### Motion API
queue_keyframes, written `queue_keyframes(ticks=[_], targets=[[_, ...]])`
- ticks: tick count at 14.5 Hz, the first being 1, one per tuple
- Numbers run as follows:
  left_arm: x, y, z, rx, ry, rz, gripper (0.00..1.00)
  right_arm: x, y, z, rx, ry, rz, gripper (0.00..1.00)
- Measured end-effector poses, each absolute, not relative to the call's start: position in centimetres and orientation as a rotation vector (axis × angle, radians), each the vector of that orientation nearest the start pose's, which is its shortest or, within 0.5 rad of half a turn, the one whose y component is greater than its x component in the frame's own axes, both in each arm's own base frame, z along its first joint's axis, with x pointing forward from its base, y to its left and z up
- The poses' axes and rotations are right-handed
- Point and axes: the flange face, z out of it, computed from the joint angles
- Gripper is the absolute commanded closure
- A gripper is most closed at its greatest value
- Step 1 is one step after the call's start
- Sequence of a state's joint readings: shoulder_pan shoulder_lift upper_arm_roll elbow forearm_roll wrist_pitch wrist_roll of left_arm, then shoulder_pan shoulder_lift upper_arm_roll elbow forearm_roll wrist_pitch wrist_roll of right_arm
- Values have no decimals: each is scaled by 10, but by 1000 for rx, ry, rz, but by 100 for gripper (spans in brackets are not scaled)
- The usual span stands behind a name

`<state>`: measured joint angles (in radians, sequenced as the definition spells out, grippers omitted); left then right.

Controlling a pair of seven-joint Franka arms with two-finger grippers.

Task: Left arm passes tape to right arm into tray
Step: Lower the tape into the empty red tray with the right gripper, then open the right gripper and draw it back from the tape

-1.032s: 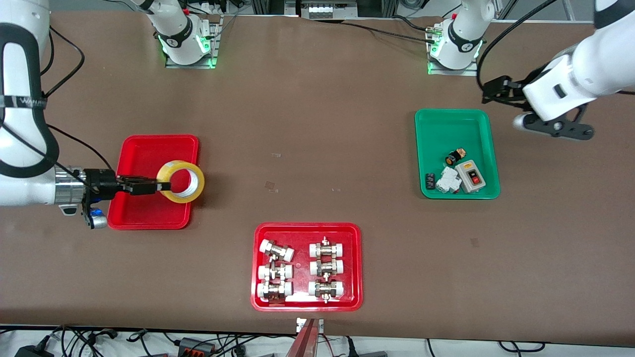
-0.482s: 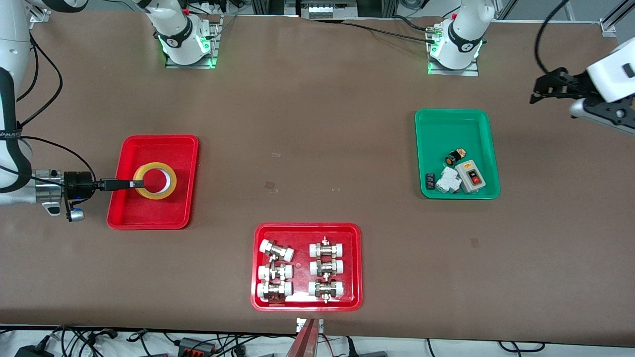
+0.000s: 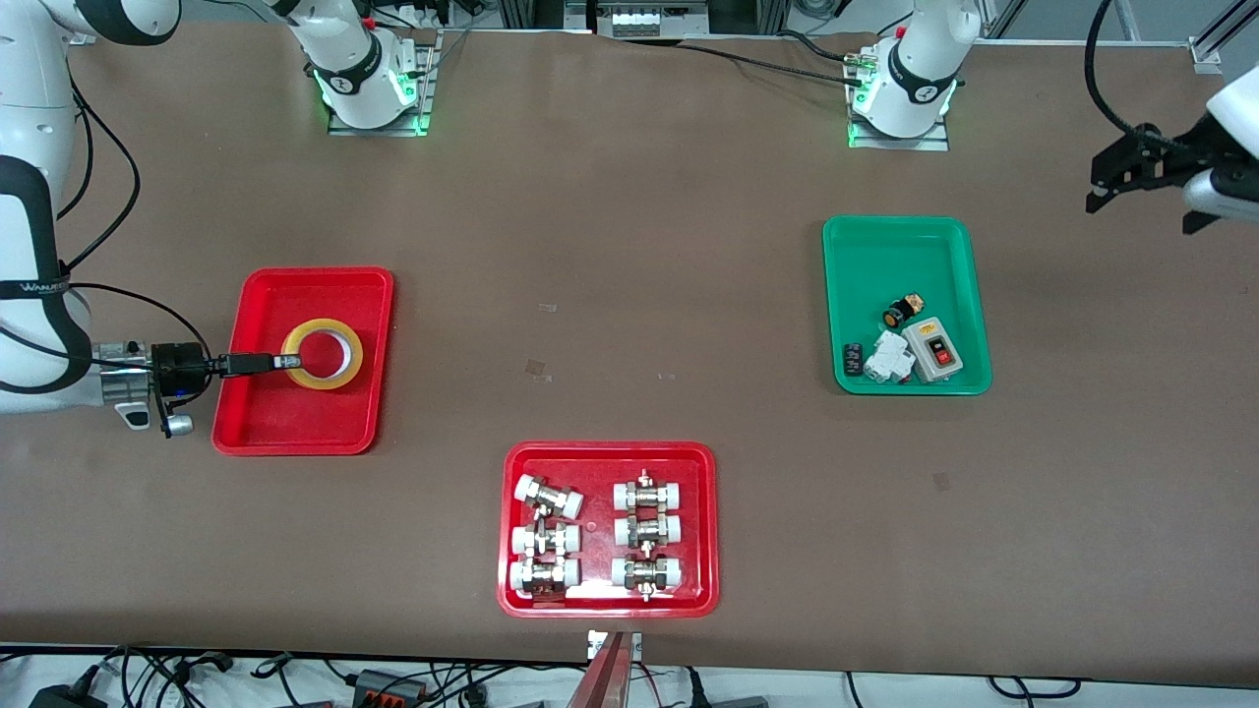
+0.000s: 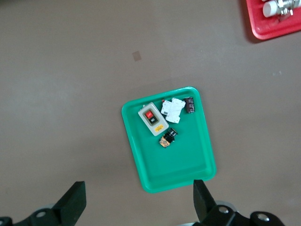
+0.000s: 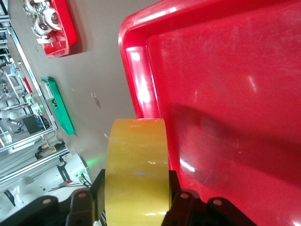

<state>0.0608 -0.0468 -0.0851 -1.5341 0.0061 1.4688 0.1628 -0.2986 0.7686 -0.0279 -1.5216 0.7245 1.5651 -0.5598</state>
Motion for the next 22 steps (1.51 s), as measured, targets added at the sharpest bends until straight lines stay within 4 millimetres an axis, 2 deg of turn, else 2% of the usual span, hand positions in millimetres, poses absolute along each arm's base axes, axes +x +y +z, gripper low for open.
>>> queue_keyframes(ticks=[2,3,4,5,8,15,20,22], targets=[[524,-19,663,-3123,174,26,0,620,-141,179,-2200,32,392,59],[524,-23,664,-3121,177,23,0,618,-145,172,-2196,30,389,53],[524,-26,664,-3119,197,18,0,616,-149,167,-2192,30,386,22],[525,-27,665,-3116,226,5,0,615,-150,163,-2189,29,384,0],[527,-23,665,-3111,288,-11,0,617,-150,165,-2207,8,387,0],[531,-19,658,-3116,286,3,0,623,-145,177,-2358,-119,447,0],[531,-19,658,-3116,285,3,0,635,-126,179,-2485,-230,459,0],[531,-17,658,-3116,285,3,0,644,-114,195,-2571,-314,456,0]])
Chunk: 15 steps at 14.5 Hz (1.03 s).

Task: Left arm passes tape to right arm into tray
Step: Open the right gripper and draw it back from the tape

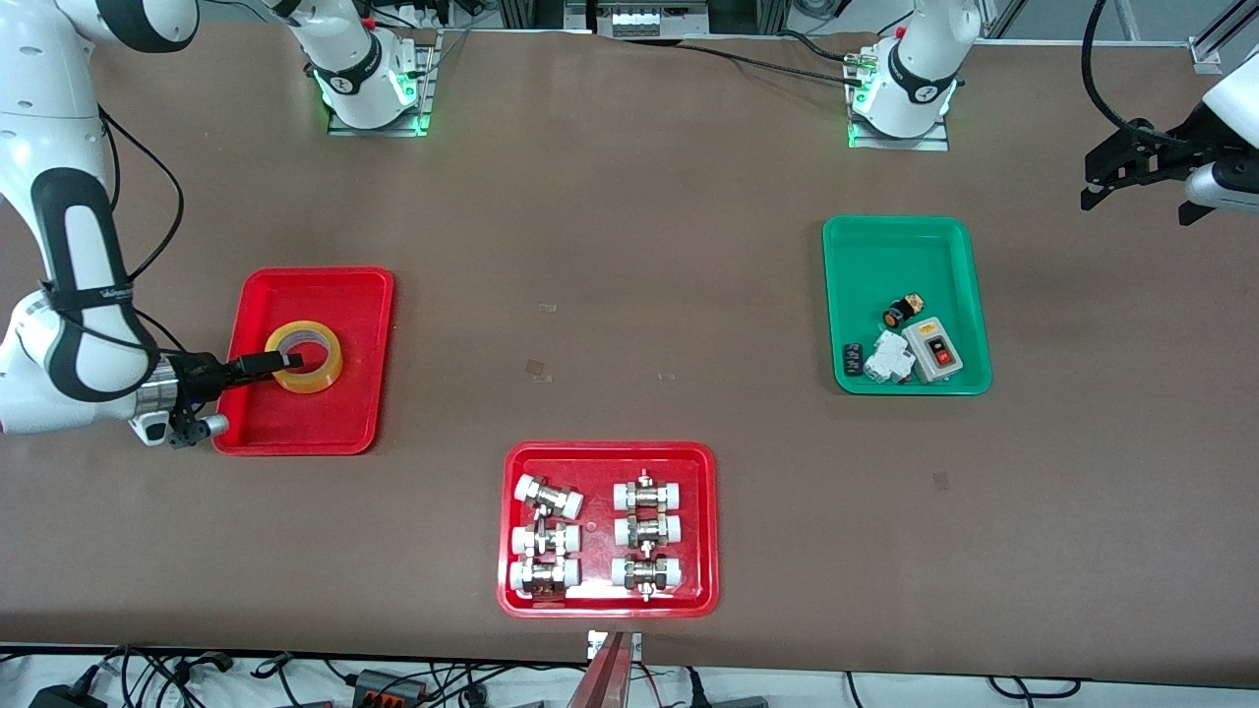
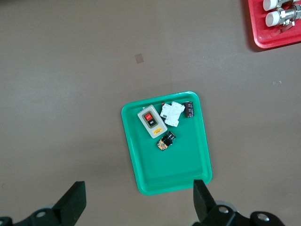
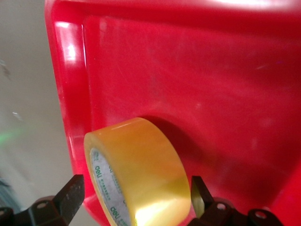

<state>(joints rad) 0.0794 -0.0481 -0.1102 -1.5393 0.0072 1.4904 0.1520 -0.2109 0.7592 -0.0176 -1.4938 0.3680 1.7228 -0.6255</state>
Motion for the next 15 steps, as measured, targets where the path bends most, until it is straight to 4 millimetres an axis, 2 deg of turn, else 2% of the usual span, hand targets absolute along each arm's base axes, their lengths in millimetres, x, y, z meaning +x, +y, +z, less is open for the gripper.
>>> queue_keyframes(ticks=[2,5,8,11,13,15], targets=[[531,-16,658,-3117,284,4,0,651,-107,224,-2678,-320,480,0],[532,-14,656,-3118,278,8,0,653,-96,282,-2824,-150,531,0],[533,-11,656,-3118,275,10,0,655,-70,357,-2997,-34,493,0],[533,-11,656,-3118,277,10,0,652,-44,442,-3105,-62,318,0],[533,-11,656,-3118,277,10,0,644,-38,496,-3122,-77,217,0],[533,-11,656,-3118,278,10,0,635,-36,536,-3124,-80,196,0]])
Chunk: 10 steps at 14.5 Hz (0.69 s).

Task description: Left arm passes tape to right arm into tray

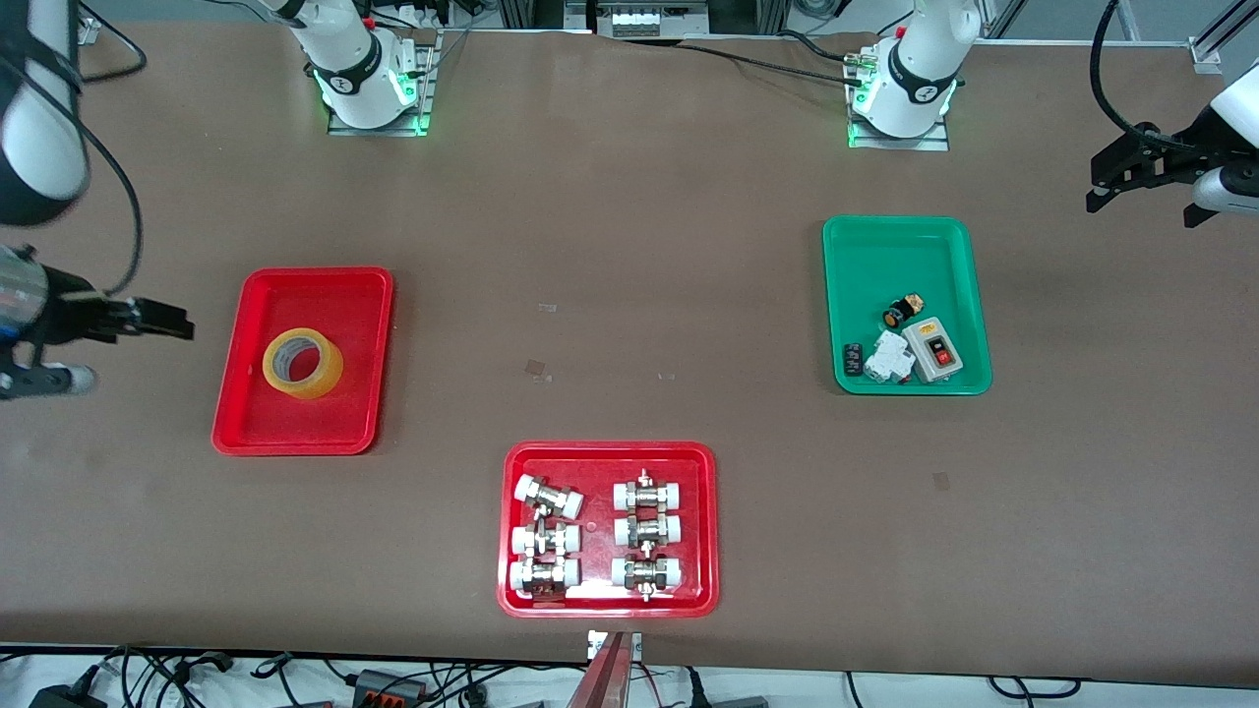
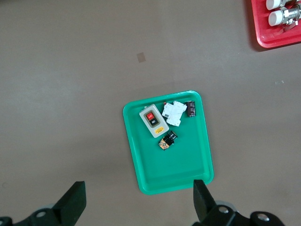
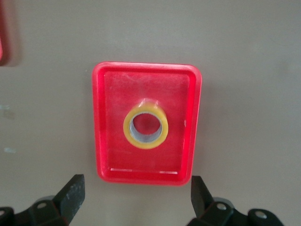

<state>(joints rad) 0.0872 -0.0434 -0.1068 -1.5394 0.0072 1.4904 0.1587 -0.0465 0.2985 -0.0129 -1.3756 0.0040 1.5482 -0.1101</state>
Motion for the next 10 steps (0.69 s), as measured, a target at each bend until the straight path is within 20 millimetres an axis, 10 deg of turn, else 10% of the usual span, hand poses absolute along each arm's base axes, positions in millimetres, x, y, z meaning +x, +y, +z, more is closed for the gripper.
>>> queue_keyframes(ticks=[3,10], targets=[[533,-11,656,-3118,278,10,0,631,-35,572,-3129,-34,164,0],[533,-11,656,-3118,279,10,0,646,-23,577,-3145,-38,15,0]])
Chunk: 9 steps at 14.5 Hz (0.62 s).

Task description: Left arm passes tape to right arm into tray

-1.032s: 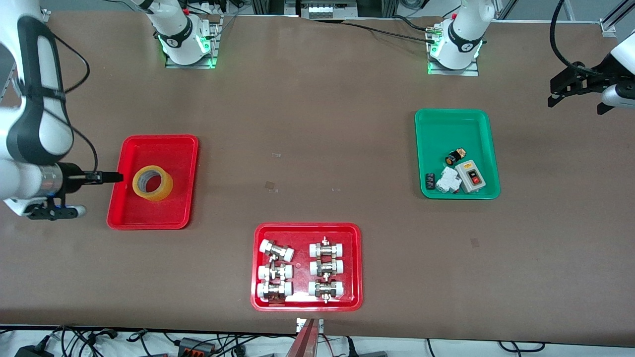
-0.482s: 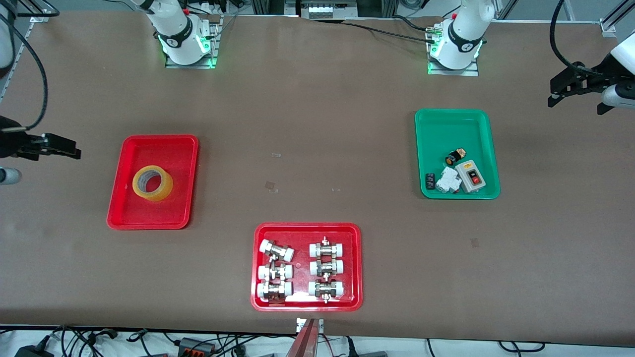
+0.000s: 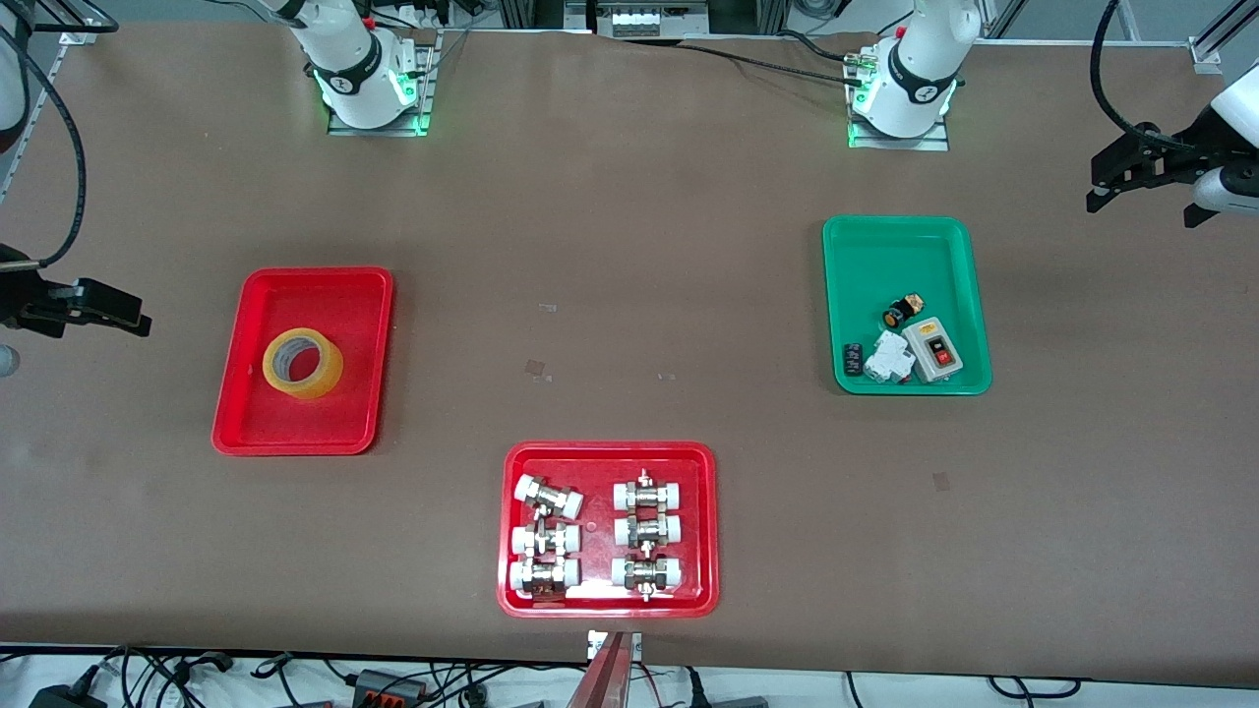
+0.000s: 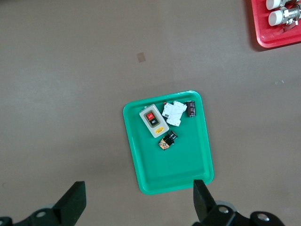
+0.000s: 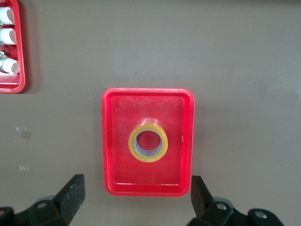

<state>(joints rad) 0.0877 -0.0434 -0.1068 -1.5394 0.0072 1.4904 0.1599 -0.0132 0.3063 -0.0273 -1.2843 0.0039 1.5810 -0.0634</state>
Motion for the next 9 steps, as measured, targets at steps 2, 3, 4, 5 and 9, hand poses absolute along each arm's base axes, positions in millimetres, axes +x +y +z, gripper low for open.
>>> queue_keyframes(ticks=[2,3,4,5,9], targets=[[533,-11,656,-3118,278,10,0,647,-20,579,-3156,-35,-14,0],[533,-10,656,-3118,277,10,0,646,-22,581,-3159,-29,-18,0],[533,-10,656,-3118,277,10,0,644,-24,582,-3161,-22,-19,0],[533,-10,656,-3118,276,11,0,643,-27,583,-3161,-15,-18,0],[533,-10,656,-3118,276,11,0,628,-30,573,-3157,-9,-67,0]])
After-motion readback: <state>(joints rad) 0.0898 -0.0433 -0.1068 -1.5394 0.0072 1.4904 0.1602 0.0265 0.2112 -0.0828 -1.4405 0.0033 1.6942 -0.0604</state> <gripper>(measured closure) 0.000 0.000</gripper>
